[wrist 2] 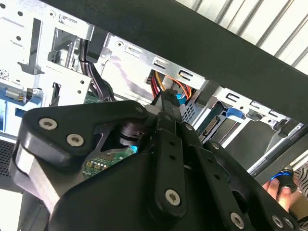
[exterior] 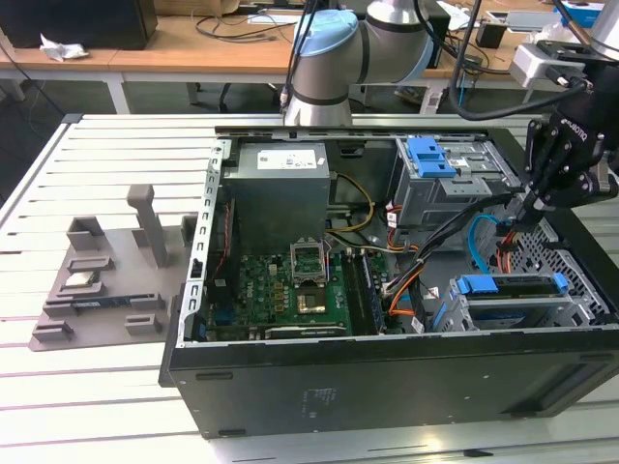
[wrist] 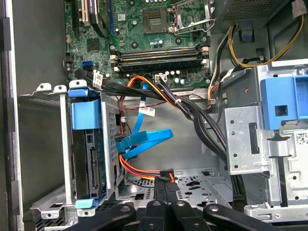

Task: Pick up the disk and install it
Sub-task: 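Insert the first disk wire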

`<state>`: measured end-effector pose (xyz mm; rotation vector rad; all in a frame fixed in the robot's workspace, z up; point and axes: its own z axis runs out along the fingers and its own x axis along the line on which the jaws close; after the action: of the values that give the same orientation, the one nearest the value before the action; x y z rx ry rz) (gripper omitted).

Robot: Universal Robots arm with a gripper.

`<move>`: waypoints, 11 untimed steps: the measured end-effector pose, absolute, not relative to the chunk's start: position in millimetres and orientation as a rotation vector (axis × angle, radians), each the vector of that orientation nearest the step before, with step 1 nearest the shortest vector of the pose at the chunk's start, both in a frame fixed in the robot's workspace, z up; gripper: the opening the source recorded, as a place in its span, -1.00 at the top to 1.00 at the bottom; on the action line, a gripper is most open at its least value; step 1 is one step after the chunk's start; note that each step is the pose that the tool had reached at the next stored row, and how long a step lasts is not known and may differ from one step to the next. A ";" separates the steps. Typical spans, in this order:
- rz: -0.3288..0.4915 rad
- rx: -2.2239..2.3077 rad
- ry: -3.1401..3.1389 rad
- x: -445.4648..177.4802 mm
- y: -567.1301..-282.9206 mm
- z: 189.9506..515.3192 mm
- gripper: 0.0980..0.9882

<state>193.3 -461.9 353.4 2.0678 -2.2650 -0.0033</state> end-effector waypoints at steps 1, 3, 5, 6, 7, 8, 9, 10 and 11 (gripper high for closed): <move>-0.003 2.068 -2.265 193.3 -462.0 353.4 0.98; -0.003 2.068 -2.265 193.3 -461.9 353.4 0.96; -0.003 2.068 -2.265 193.3 -461.9 353.4 0.69; -0.003 2.068 -2.265 193.3 -461.9 353.4 0.69; -0.003 2.068 -2.265 193.3 -462.0 353.4 0.54; -0.003 2.068 -2.265 193.3 -462.0 353.6 0.54; -0.003 2.068 -2.265 193.3 -462.0 355.1 0.54; -0.003 2.068 -2.265 193.4 -461.9 356.5 0.54; -0.002 2.068 -2.266 193.3 -462.0 357.5 0.54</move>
<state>193.3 -462.0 357.5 2.0681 -2.2655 -0.0024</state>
